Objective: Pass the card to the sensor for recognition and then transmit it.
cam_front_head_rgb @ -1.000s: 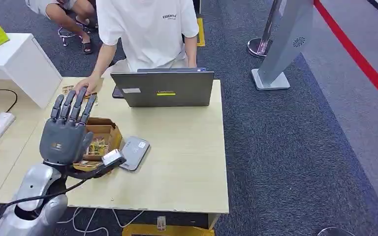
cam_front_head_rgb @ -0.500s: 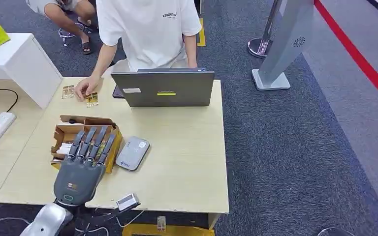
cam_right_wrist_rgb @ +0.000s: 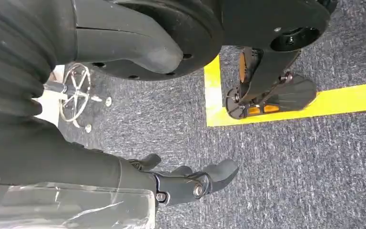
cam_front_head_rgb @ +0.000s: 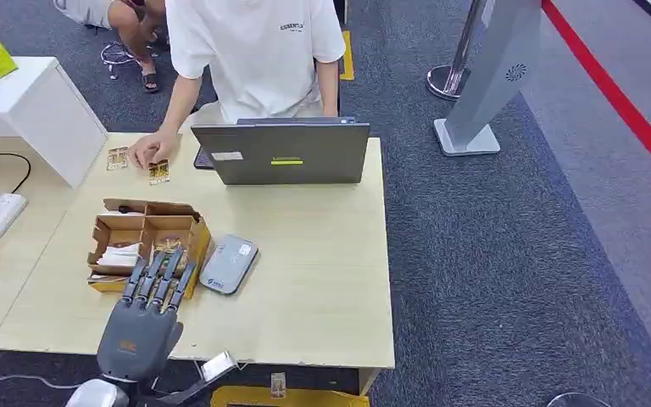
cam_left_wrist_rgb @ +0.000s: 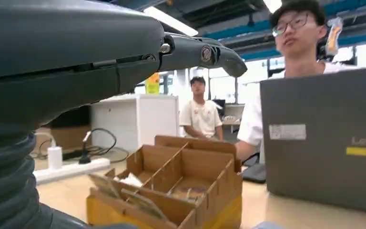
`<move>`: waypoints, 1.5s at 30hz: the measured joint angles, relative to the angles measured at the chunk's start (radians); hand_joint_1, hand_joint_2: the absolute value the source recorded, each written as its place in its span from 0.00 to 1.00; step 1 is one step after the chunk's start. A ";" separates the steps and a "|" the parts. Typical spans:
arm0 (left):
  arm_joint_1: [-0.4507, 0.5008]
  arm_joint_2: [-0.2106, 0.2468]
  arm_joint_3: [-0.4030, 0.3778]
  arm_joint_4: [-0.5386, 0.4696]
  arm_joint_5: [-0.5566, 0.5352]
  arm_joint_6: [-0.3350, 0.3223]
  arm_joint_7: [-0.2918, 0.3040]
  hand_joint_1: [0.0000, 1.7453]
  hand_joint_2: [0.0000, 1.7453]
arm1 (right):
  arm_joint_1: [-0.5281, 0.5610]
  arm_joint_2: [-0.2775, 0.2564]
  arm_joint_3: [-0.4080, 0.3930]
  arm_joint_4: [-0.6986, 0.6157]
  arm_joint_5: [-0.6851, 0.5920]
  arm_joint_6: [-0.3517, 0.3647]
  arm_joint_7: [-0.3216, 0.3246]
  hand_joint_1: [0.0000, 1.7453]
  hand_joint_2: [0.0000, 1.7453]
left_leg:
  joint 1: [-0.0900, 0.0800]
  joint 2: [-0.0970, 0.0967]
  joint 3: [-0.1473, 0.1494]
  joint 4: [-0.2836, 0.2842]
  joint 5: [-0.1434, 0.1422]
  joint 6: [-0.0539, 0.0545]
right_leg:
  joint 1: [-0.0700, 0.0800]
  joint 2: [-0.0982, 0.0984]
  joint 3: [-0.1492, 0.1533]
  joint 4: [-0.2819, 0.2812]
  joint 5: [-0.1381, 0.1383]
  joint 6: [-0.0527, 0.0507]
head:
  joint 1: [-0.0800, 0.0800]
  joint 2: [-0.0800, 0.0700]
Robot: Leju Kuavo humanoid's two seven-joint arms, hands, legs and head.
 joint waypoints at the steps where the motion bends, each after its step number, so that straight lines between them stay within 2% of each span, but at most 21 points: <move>1: 0.002 0.000 0.002 0.001 0.003 -0.002 0.003 0.00 1.00 | 0.000 0.000 0.000 0.000 0.003 0.001 0.000 0.00 1.00 | 0.000 0.000 0.000 0.000 0.000 0.000 | 0.000 0.000 0.000 0.000 0.000 0.000 | 0.000 0.000; 7: -0.008 -0.018 0.073 0.070 0.055 -0.014 0.016 0.00 1.00 | 0.000 0.000 0.000 -0.001 0.030 0.015 0.006 0.00 1.00 | 0.000 0.000 0.000 0.000 0.000 0.000 | 0.000 0.000 0.000 0.000 0.000 0.000 | 0.000 0.000; 9: -0.020 -0.034 0.123 0.107 0.068 -0.013 0.012 0.00 1.00 | 0.000 0.000 0.000 -0.002 0.043 0.016 0.010 0.00 1.00 | 0.000 0.000 0.000 0.000 0.000 0.000 | 0.000 0.000 0.000 0.000 0.000 0.000 | 0.000 0.000; 16: -0.060 -0.064 0.206 0.171 0.071 -0.012 0.004 0.00 1.00 | 0.000 0.000 0.000 -0.002 0.056 0.023 0.012 0.00 1.00 | 0.000 -0.001 0.000 0.000 0.000 0.000 | 0.000 -0.001 0.001 0.000 0.000 0.000 | 0.000 0.000; 22: -0.084 -0.081 0.232 0.210 0.068 -0.011 -0.002 0.00 1.00 | -0.001 0.000 0.002 -0.002 0.065 0.029 0.012 0.00 1.00 | 0.000 -0.001 0.000 0.000 0.000 0.000 | 0.000 -0.001 0.000 0.000 0.000 0.000 | 0.000 0.000; 31: -0.156 -0.127 0.290 0.337 0.059 0.000 -0.058 0.00 1.00 | -0.001 -0.002 0.006 -0.003 0.079 0.025 0.006 0.00 1.00 | 0.000 -0.001 0.000 0.000 0.000 0.000 | 0.000 -0.001 0.001 0.000 0.000 0.000 | 0.000 0.000; 45: -0.218 -0.172 0.294 0.421 0.047 -0.005 -0.079 0.00 1.00 | -0.003 -0.006 0.008 -0.003 0.097 0.029 0.011 0.00 1.00 | 0.000 -0.001 0.000 0.000 0.000 0.000 | 0.000 -0.001 0.000 0.000 0.000 0.000 | 0.000 0.000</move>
